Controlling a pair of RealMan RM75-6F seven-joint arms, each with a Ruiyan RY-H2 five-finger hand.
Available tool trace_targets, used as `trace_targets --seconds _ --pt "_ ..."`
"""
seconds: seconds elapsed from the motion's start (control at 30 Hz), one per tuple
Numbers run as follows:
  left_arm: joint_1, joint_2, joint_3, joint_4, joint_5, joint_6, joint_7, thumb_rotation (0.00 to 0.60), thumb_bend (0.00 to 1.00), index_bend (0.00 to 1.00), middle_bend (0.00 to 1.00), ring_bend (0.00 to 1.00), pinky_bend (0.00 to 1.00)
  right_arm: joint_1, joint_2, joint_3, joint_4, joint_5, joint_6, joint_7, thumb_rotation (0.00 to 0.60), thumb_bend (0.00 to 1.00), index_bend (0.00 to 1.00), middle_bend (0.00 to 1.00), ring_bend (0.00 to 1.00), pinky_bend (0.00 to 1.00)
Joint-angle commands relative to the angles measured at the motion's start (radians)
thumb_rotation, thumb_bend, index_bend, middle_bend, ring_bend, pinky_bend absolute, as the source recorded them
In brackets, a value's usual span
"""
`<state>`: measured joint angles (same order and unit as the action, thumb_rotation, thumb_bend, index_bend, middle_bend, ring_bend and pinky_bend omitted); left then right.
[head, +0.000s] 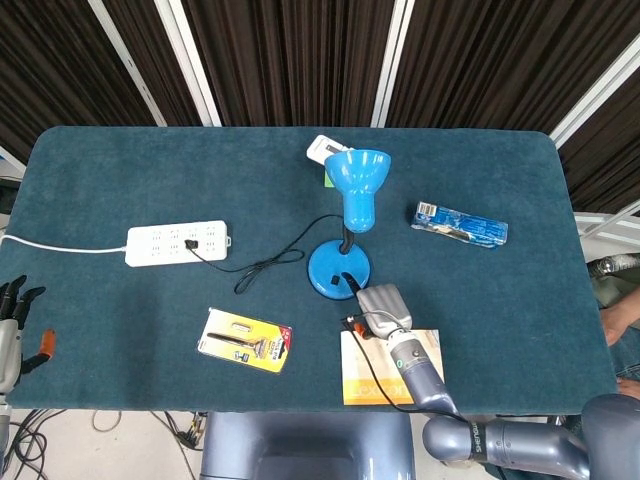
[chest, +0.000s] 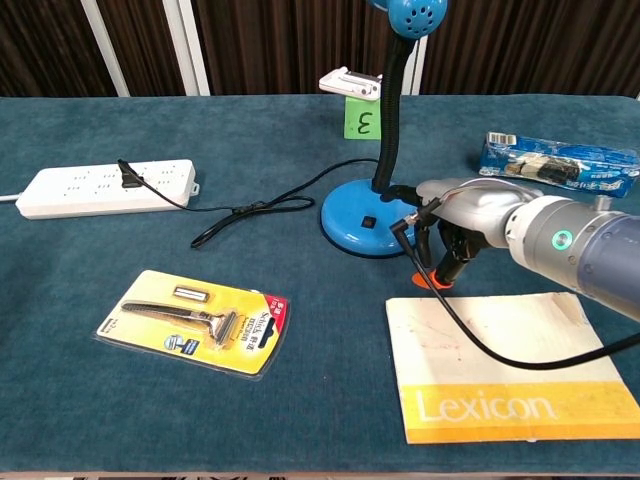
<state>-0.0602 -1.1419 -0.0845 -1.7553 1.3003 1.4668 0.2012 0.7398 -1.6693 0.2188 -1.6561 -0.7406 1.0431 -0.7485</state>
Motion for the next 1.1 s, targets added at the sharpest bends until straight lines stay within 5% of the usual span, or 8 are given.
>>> trace_targets --seconds 0.03,1.1 --pt "-0.001 0.0 0.001 -0.001 0.0 -0.002 0.001 0.6 0.45 0.17 0.02 0.0 0.0 0.007 -0.008 -0.006 0.008 0.005 0.003 -0.003 0.6 0.36 0.0 0.54 0.69 1.0" --pt "-0.003 -0.002 0.003 -0.006 -0.001 -0.002 0.004 0.6 0.45 0.17 0.02 0.0 0.0 0.058 -0.065 -0.041 0.066 0.039 0.019 0.006 0.6 0.36 0.0 0.54 0.69 1.0"
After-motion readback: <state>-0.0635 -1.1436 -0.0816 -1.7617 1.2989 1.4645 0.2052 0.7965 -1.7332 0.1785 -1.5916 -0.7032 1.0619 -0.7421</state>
